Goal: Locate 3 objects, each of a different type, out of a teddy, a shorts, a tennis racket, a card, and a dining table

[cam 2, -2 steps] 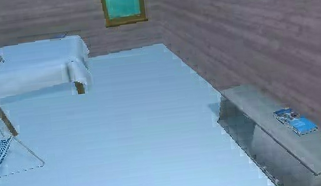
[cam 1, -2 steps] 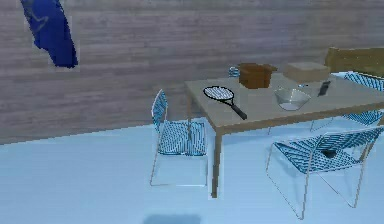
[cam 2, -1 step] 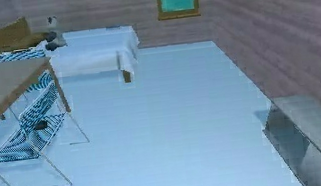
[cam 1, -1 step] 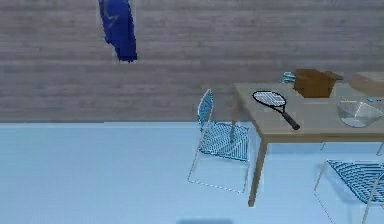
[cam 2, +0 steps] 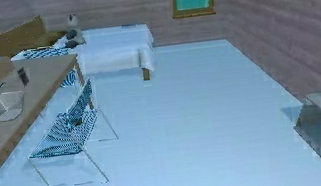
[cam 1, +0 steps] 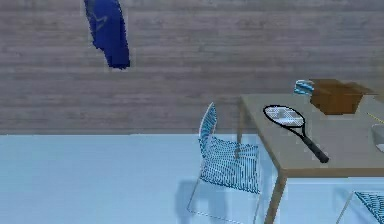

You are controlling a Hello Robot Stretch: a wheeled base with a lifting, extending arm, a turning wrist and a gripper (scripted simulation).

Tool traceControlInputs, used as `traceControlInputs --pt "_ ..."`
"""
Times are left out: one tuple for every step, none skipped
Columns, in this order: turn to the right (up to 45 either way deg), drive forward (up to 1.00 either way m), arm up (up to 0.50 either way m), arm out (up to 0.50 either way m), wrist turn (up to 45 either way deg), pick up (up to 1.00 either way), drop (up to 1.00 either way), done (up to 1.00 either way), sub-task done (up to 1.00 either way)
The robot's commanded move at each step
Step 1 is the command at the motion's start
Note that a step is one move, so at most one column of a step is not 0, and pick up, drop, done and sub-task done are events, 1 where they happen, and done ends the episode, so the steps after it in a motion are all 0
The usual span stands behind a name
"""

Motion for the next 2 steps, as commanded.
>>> traceControlInputs --pt "42.0 0.0 0.0 0.0 0.0 0.0 0.0 0.0 0.0" --pt "0.0 0.0 0.0 0.0 0.0 0.0 0.0 0.0 1.0"
